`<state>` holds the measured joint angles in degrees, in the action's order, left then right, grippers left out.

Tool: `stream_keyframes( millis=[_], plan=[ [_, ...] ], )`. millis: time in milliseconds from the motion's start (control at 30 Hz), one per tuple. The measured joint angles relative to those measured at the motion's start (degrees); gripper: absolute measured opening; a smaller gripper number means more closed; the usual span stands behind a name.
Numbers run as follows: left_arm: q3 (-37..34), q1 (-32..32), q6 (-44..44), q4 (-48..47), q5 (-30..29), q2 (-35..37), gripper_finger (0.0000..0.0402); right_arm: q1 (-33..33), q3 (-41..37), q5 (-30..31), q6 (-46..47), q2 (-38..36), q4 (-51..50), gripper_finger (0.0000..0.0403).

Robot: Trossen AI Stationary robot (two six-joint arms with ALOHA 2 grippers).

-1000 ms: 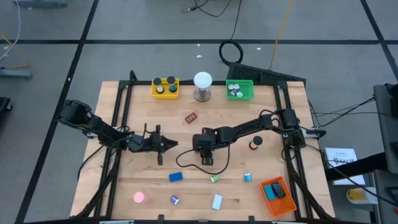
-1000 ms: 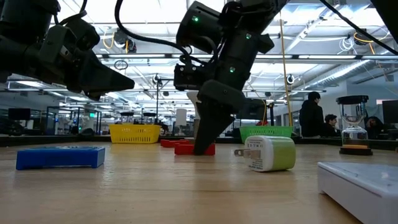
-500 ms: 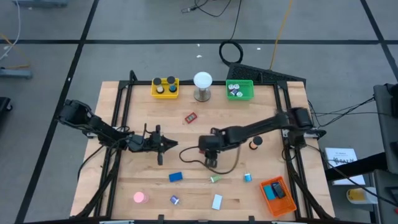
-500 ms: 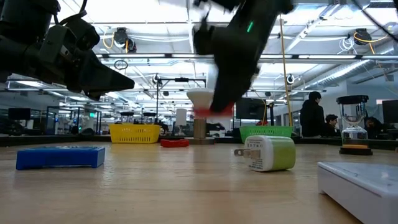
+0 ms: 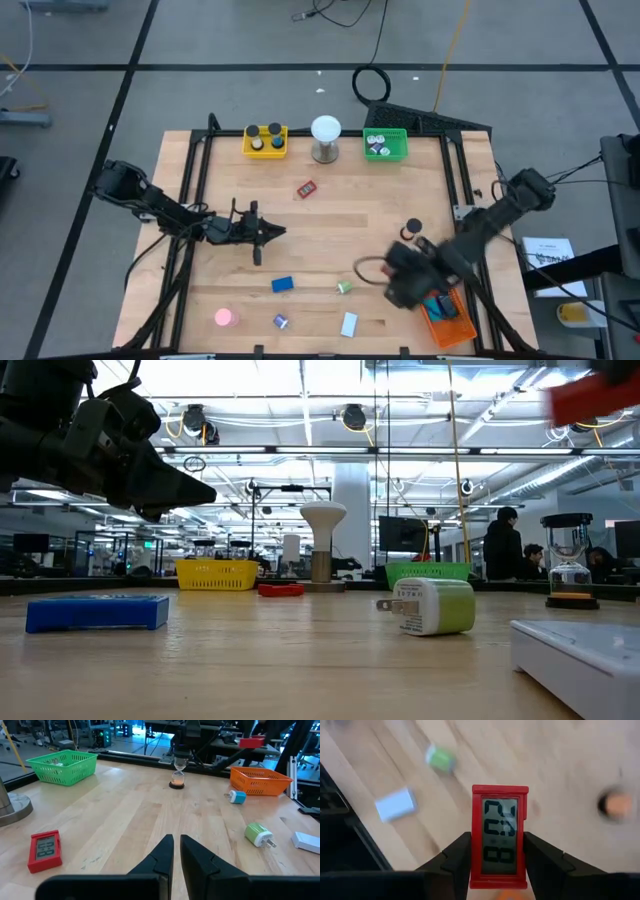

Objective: Pick & Place Office items
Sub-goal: Put the bottom red digital timer into the orange bin

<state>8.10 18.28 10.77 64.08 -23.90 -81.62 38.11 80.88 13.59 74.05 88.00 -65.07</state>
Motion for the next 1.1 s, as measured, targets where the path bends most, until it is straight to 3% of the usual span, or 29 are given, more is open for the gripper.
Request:
stream_keyframes(
  millis=[300,467,700,1100],
  plan=[
    [0.0,0.0,0.1,0.0,0.0,0.0,0.0033,19.6,-7.9,3.0,34.4,0.1,4.6,0.0144],
    [0.0,0.0,0.1,0.0,0.0,0.0,0.0033,26.4,-14.4,2.6,48.0,0.1,8.8,0.0148],
    [0.0,0.0,0.1,0.0,0.0,0.0,0.0033,27.6,-18.4,-3.4,53.2,0.1,9.5,0.0148],
    [0.0,0.0,0.2,0.0,0.0,0.0,0.0033,26.9,-18.4,-6.3,55.0,1.2,9.6,0.0149]
  ],
)
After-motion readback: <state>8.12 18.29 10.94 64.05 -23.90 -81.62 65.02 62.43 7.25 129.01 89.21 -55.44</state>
